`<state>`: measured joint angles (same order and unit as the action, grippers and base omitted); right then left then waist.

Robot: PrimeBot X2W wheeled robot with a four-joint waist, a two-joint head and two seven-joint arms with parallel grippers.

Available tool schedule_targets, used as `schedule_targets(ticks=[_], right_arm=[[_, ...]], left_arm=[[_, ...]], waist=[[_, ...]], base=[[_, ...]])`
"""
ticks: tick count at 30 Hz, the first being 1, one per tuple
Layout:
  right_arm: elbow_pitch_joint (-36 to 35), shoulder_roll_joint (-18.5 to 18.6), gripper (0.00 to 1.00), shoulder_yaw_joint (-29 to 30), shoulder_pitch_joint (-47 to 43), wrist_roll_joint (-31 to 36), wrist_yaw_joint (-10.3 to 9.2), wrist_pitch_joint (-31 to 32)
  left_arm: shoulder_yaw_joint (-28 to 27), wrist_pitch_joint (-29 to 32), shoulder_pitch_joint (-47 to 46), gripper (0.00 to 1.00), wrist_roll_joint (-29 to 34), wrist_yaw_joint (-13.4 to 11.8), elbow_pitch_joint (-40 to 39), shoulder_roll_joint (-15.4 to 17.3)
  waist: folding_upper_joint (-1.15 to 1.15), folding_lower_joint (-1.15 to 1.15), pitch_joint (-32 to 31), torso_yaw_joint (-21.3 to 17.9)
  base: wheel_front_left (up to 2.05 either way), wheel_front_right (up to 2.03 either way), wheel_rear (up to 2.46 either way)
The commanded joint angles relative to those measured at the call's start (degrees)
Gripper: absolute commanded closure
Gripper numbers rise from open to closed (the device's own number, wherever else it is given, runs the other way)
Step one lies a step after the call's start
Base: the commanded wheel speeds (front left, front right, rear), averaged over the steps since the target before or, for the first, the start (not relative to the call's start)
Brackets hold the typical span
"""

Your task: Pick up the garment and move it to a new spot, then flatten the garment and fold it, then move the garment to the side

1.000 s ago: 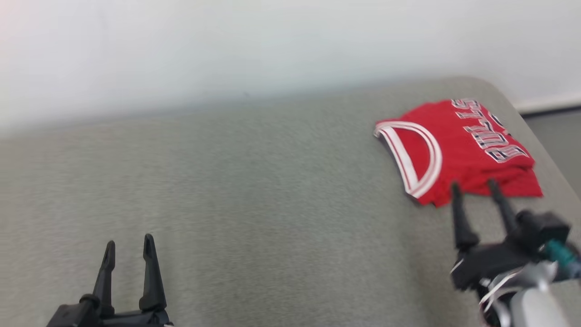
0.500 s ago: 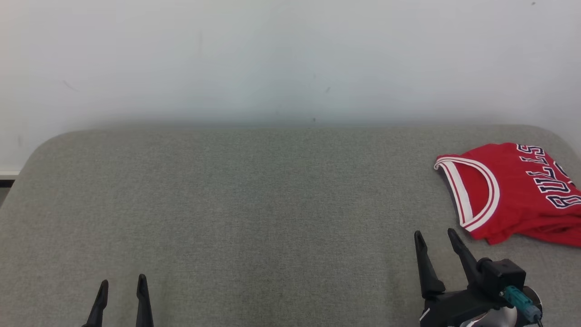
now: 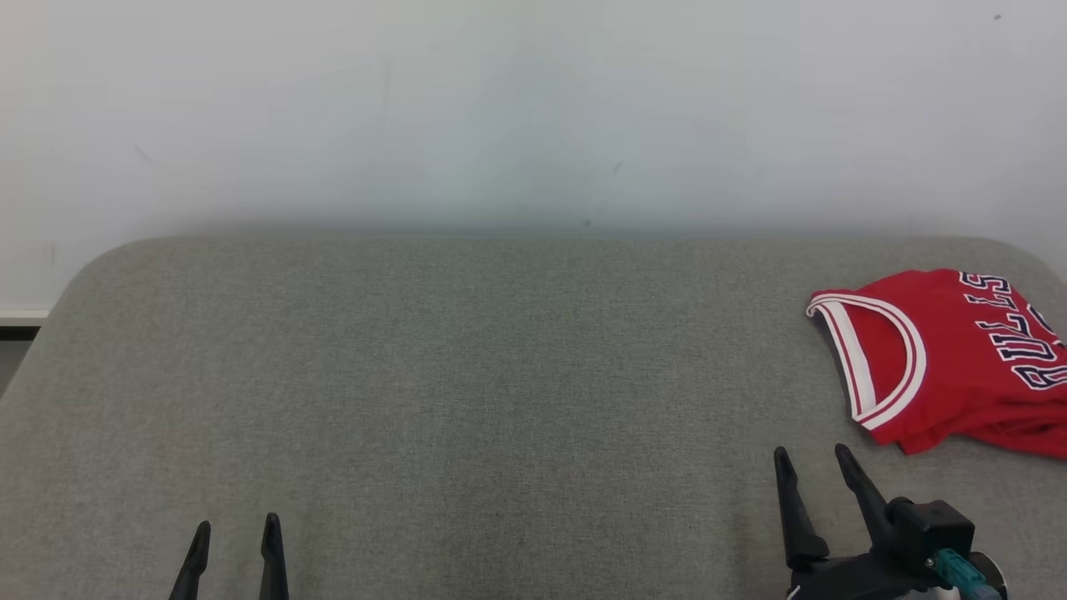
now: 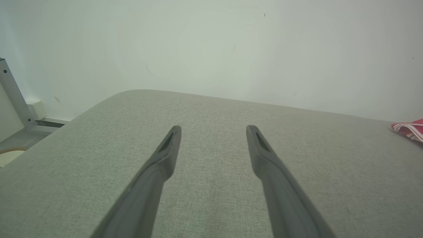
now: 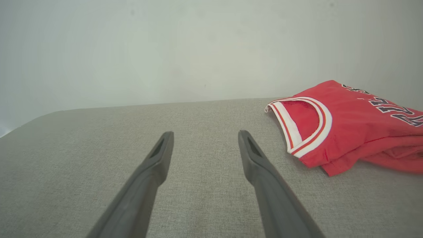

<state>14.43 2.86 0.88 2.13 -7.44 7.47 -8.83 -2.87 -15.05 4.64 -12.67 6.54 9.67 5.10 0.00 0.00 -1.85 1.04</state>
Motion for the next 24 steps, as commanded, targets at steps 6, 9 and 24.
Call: schedule_targets(ticks=[6, 9, 24], right_arm=[[-0.3, 0.0, 0.00, 0.8, 0.8, 0.5, 0.01, 0.4], [-0.5, 0.0, 0.00, 0.7, 0.6, 0.4, 0.01, 0.6], [-1.2, 0.0, 0.00, 0.7, -0.1, 0.0, 0.01, 1.1]], left_arm=[[-0.4, -0.2, -0.4, 0.00, 0.8, 0.4, -0.4, -0.8], [-0.7, -0.2, -0.7, 0.00, 0.2, 0.5, -0.4, -1.1], [-0.9, -0.2, -0.9, 0.00, 0.6, 0.7, -0.2, -1.9]], waist=[[0.00, 0.00, 0.5, -1.0], [0.00, 0.00, 0.6, -1.0], [0.00, 0.00, 0.8, -0.6]], base=[[0.00, 0.00, 0.00], [0.00, 0.00, 0.00], [0.00, 0.00, 0.00]])
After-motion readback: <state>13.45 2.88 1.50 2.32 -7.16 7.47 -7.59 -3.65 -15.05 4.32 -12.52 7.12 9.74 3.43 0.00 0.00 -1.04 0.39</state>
